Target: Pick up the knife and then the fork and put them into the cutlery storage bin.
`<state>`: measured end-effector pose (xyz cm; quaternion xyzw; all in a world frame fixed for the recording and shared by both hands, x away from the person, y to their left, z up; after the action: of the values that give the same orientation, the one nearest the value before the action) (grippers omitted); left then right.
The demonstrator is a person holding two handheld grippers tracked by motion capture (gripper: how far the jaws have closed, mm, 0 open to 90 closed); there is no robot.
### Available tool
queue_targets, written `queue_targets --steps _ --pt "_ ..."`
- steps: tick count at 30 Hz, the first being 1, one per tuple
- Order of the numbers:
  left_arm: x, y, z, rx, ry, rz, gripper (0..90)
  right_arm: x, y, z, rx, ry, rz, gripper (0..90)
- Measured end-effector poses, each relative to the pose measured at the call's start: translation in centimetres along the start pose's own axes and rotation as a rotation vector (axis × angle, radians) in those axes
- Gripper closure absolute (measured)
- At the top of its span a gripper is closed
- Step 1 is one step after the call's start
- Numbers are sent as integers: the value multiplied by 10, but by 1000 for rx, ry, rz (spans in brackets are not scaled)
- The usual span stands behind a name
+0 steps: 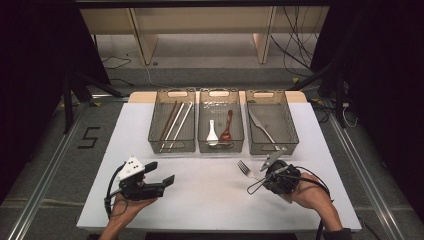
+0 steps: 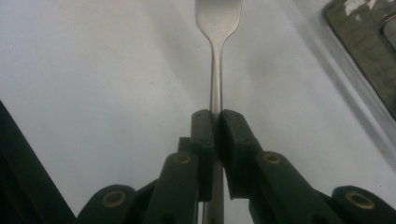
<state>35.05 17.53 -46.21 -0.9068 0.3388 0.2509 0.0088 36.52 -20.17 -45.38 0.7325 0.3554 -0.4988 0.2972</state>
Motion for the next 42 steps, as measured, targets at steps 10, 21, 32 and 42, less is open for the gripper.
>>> queue_targets --steps 10,21,32,42 --pt "0 0 0 -1 2 -1 185 -5 11 -6 30 36 18 841" --pt "0 0 0 -1 1 -3 185 -11 22 -12 54 57 34 841" --pt "1 0 0 -2 4 -3 185 -17 36 -16 72 97 57 841" --pt "1 0 0 -2 2 -4 185 -20 45 -23 87 116 70 841"
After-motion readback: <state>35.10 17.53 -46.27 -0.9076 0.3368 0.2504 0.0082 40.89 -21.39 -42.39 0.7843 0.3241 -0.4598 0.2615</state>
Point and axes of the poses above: each handheld gripper's, and its own axes: x roughly forward along the jaws, z roughly out of its underside, y roughly to its right, the point moved 4 cm from there along x, roughly forward along the jaws, and after that the axes turned 2 degrees about -y, right-handed, at the moved point
